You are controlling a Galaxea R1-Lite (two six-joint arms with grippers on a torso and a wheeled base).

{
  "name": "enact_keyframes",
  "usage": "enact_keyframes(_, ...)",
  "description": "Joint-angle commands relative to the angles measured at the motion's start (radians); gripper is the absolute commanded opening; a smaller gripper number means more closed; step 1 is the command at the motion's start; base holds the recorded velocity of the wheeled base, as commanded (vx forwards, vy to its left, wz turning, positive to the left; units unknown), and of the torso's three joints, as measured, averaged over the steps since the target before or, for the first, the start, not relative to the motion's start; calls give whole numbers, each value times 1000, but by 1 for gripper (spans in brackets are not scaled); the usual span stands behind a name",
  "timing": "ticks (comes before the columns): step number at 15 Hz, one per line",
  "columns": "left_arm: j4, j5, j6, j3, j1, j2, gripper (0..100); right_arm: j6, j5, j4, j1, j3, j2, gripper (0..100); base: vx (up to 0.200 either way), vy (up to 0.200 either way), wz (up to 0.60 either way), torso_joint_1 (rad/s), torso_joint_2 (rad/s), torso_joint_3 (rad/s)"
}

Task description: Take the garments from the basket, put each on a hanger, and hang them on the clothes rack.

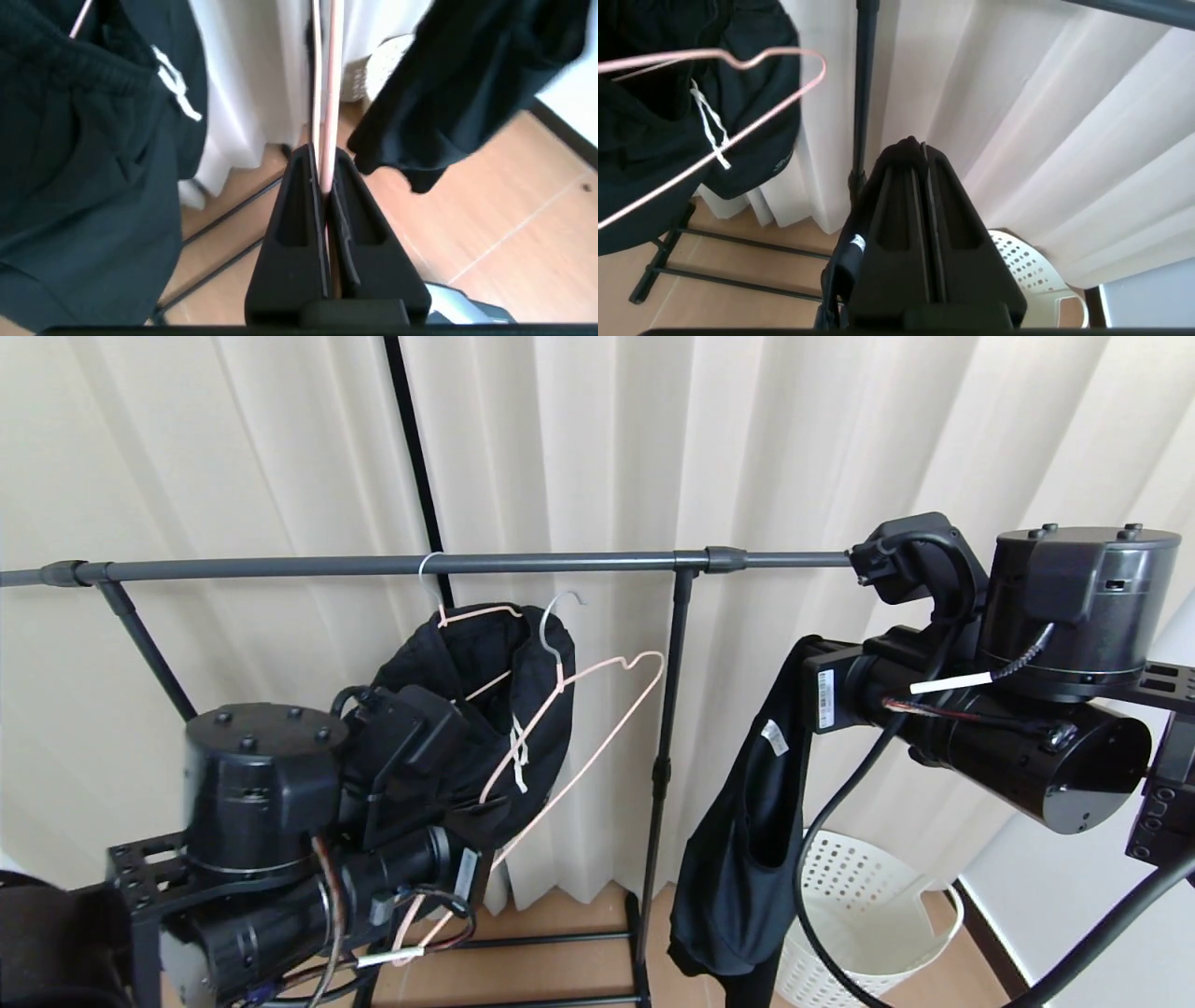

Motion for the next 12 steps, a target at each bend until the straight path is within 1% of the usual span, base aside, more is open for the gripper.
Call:
enact_keyframes(1,-70,-47,3,130,0,-98,0,-4,0,0,-14,-2,10,0,0,0,0,0,0,0)
enact_keyframes(3,-151,-82,2,213,2,-118,0,-13,0,-2,-25,-1,13,0,0,0,0,0,0,0)
enact_keyframes(4,-170,-89,0,227,2,-119,0,-15,0,-2,-26,-1,14,0,0,0,0,0,0,0)
enact_keyframes(5,-234,-119,-3,276,2,-115,0,-15,0,-2,-40,-5,28,0,0,0,0,0,0,0)
enact_keyframes(6,-282,-153,0,300,6,-110,0,-22,0,-2,-55,-5,42,0,0,0,0,0,0,0)
enact_keyframes(7,-309,-164,-3,308,6,-112,0,-28,0,-3,-62,-5,48,0,0,0,0,0,0,0)
enact_keyframes(12,-375,-217,-5,360,6,-115,0,-44,-5,-5,-94,-7,77,0,0,0,0,0,0,0)
